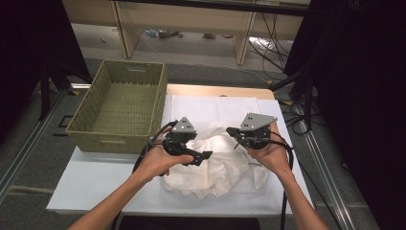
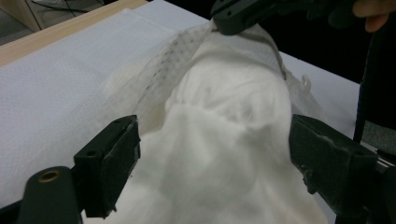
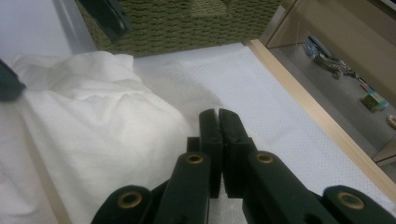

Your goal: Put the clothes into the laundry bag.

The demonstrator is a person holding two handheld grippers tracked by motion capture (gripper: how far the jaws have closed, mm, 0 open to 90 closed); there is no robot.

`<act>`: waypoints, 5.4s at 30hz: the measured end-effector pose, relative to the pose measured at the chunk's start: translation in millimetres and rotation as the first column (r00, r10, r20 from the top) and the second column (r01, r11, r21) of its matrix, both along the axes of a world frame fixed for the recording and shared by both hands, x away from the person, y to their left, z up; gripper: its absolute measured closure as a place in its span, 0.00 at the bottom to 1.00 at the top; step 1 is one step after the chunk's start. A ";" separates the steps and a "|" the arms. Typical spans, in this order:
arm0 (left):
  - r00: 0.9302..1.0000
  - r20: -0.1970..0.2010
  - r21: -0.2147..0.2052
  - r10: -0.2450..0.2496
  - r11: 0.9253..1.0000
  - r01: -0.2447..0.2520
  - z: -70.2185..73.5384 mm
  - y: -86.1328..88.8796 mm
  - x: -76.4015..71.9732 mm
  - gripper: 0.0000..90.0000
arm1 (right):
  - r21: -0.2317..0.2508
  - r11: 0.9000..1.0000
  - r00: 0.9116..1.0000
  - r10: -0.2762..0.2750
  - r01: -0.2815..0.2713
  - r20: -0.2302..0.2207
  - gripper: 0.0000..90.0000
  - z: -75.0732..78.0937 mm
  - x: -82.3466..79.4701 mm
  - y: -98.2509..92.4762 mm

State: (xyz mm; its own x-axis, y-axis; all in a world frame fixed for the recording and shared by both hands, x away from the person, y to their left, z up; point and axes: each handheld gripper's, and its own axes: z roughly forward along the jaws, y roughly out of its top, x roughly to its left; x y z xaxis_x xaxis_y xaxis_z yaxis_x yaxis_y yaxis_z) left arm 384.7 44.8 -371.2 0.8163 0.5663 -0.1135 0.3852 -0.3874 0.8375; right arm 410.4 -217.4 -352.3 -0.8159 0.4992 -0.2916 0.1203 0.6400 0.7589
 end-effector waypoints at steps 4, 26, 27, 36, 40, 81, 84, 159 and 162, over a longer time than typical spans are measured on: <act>1.000 -0.014 0.023 0.014 1.000 -0.014 -5.1 24.0 -3.5 0.19 | 0.001 1.000 1.000 -0.006 0.006 -0.003 1.00 -0.4 -0.4 -0.1; 0.982 -0.071 0.054 -0.174 0.983 0.178 -58.1 -50.9 0.5 0.75 | -0.017 1.000 1.000 0.008 -0.009 -0.003 1.00 -0.5 -8.8 4.4; 0.987 -0.061 0.047 -0.148 0.987 0.151 -54.2 -52.6 1.9 0.76 | -0.019 1.000 1.000 0.016 -0.015 0.002 1.00 1.2 -9.7 4.6; 0.997 -0.062 -0.068 0.043 0.997 -0.047 -45.6 -64.8 35.9 0.77 | -0.009 1.000 0.999 0.026 -0.026 0.037 1.00 20.2 -22.8 4.3; 0.996 -0.044 -0.025 0.081 0.996 -0.082 -69.4 -70.6 44.2 0.68 | -0.018 0.999 0.999 0.034 -0.034 0.015 1.00 13.3 -23.5 6.5; 1.000 -0.014 -0.069 -0.016 0.997 0.015 -53.9 -56.1 32.3 0.88 | -0.047 0.996 0.997 0.073 -0.073 -0.006 1.00 15.9 -37.8 3.7; 0.998 -0.033 -0.036 0.055 0.998 -0.056 -70.5 -60.5 50.4 0.87 | -0.051 0.995 0.997 0.082 -0.082 -0.005 1.00 19.2 -43.5 3.7; 0.994 -0.109 0.111 -0.020 0.993 0.032 -76.0 -62.8 13.0 0.28 | -0.049 0.997 0.998 0.055 -0.057 -0.040 1.00 6.5 -33.3 -1.6; 0.991 -0.119 0.123 -0.052 0.990 0.067 -73.7 -68.4 22.4 0.63 | -0.040 0.997 0.996 0.066 -0.069 -0.064 1.00 5.2 -33.6 -1.1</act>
